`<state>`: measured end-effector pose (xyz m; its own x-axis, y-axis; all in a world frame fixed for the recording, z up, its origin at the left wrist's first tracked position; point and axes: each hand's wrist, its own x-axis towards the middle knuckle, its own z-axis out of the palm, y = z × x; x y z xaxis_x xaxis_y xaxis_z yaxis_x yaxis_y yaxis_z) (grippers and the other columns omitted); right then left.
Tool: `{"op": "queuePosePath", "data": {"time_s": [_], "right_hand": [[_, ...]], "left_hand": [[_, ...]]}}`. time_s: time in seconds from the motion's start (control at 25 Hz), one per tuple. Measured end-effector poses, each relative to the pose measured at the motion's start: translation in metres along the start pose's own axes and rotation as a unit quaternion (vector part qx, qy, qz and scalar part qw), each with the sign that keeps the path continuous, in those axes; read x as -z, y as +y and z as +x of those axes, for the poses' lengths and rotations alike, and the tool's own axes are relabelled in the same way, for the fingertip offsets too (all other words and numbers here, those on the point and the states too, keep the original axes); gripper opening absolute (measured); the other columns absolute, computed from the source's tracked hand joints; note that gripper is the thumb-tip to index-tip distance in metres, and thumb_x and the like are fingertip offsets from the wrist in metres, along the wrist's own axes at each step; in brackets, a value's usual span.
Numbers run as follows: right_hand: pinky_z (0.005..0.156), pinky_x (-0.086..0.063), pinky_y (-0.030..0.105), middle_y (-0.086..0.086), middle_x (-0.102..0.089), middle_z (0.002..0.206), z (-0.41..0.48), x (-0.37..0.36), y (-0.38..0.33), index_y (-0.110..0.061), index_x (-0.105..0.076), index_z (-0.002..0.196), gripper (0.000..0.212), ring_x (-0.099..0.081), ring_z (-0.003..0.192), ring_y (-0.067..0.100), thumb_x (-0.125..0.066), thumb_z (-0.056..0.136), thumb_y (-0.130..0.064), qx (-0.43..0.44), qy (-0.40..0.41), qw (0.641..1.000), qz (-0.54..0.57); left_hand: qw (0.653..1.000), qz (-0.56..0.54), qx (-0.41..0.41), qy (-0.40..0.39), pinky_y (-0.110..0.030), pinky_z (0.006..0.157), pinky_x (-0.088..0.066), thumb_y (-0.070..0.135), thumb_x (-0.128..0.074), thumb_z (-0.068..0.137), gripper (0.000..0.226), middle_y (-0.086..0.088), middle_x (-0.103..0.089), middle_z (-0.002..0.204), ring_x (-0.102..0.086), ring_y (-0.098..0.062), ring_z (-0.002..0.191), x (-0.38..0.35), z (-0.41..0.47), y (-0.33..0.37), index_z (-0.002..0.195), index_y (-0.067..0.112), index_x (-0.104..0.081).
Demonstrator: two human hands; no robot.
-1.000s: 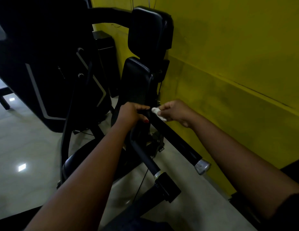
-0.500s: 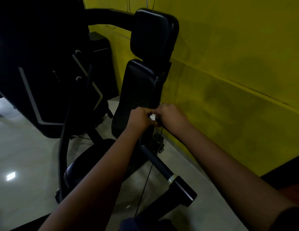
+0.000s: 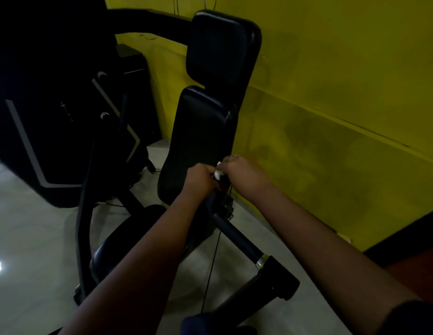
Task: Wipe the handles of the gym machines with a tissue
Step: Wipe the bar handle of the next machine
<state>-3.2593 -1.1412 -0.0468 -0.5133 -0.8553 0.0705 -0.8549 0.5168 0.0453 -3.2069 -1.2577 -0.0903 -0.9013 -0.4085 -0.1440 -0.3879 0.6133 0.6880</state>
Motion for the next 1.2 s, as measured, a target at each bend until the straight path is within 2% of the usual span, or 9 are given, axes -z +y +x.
{"op": "queuePosePath", "data": {"time_s": [0.2,0.32,0.52,0.6,0.72,0.84,1.0,1.12,1.2], "right_hand": [[0.089,-0.049,0.029,0.013,-0.067,0.114,-0.067,-0.020,0.010,-0.003,-0.070,0.110,0.034,-0.058,0.111,0.030,-0.059,0.079,0.002,0.087,0.185,0.977,-0.055],[0.087,-0.046,0.034,0.020,-0.068,0.103,-0.066,-0.040,0.014,0.003,-0.070,0.105,0.037,-0.057,0.096,0.033,-0.041,0.083,-0.005,0.059,0.223,0.970,-0.078],[0.072,-0.038,0.025,0.013,-0.069,0.069,-0.016,-0.021,-0.003,-0.006,-0.074,0.077,0.022,-0.064,0.063,0.029,-0.068,0.060,0.008,-0.010,0.231,0.968,0.095],[0.070,-0.044,0.024,0.015,-0.073,0.078,-0.030,-0.013,0.003,-0.004,-0.077,0.083,0.023,-0.067,0.065,0.029,-0.065,0.069,0.009,-0.076,0.232,0.952,0.186],[0.064,-0.038,0.008,0.005,-0.074,0.101,-0.056,-0.001,0.019,-0.012,-0.076,0.105,0.020,-0.067,0.074,0.014,-0.065,0.088,-0.008,-0.222,0.184,0.916,0.280],[0.063,-0.043,0.017,0.004,-0.074,0.100,-0.031,-0.005,0.036,-0.013,-0.074,0.107,0.020,-0.065,0.078,0.010,-0.068,0.089,-0.019,-0.257,0.111,0.895,0.347],[0.059,-0.052,0.024,0.010,-0.068,0.090,-0.006,-0.012,0.069,0.005,-0.064,0.113,0.022,-0.064,0.075,0.016,-0.051,0.098,-0.005,-0.309,-0.104,0.755,0.568],[0.056,-0.053,0.025,0.012,-0.066,0.080,-0.024,-0.018,0.085,0.001,-0.062,0.093,0.023,-0.063,0.067,0.016,-0.040,0.099,0.003,-0.257,-0.295,0.698,0.600],[0.058,-0.055,0.026,0.012,-0.067,0.077,-0.020,-0.022,0.083,0.002,-0.060,0.091,0.022,-0.066,0.067,0.018,-0.040,0.098,0.007,-0.252,-0.313,0.658,0.637]], "left_hand": [[0.991,-0.132,0.019,-0.019,0.000,0.058,-0.044,-0.003,-0.078,0.073,0.038,-0.008,-0.072,0.103,-0.063,-0.008,0.087,0.000,-0.001,-0.006,0.110,0.004,-0.071],[0.987,-0.158,0.024,-0.024,0.001,0.057,-0.044,-0.003,-0.079,0.072,0.041,-0.003,-0.071,0.102,-0.063,-0.006,0.088,-0.001,-0.001,-0.007,0.111,0.004,-0.070],[0.996,-0.081,0.016,-0.015,-0.001,0.047,-0.035,0.010,-0.084,0.069,0.026,0.005,-0.060,0.071,-0.054,-0.004,0.069,0.003,0.002,-0.005,0.093,0.010,-0.073],[0.993,-0.115,0.023,-0.024,0.001,0.051,-0.038,0.004,-0.083,0.070,0.037,0.003,-0.067,0.086,-0.058,-0.003,0.080,0.002,0.001,-0.005,0.105,0.006,-0.072],[0.986,-0.161,0.041,-0.034,0.000,0.059,-0.044,-0.004,-0.079,0.072,0.043,-0.006,-0.070,0.107,-0.063,-0.009,0.092,0.002,-0.003,-0.003,0.113,0.004,-0.069],[0.986,-0.157,0.043,-0.037,-0.005,0.065,-0.047,-0.003,-0.078,0.074,0.040,-0.006,-0.071,0.109,-0.064,-0.009,0.095,0.002,-0.002,-0.001,0.112,0.007,-0.069],[0.989,-0.145,0.032,-0.024,-0.006,0.072,-0.047,-0.002,-0.077,0.075,0.038,-0.006,-0.071,0.107,-0.064,-0.007,0.094,-0.003,-0.004,-0.002,0.111,0.007,-0.069],[0.992,-0.126,0.026,-0.015,-0.015,0.084,-0.046,-0.001,-0.079,0.073,0.037,-0.008,-0.073,0.106,-0.067,-0.011,0.098,-0.004,-0.001,-0.002,0.108,0.009,-0.071],[0.995,-0.096,0.022,-0.017,-0.015,0.083,-0.045,0.000,-0.079,0.073,0.037,-0.007,-0.073,0.105,-0.067,-0.013,0.099,-0.004,0.001,0.001,0.108,0.008,-0.071]]}}
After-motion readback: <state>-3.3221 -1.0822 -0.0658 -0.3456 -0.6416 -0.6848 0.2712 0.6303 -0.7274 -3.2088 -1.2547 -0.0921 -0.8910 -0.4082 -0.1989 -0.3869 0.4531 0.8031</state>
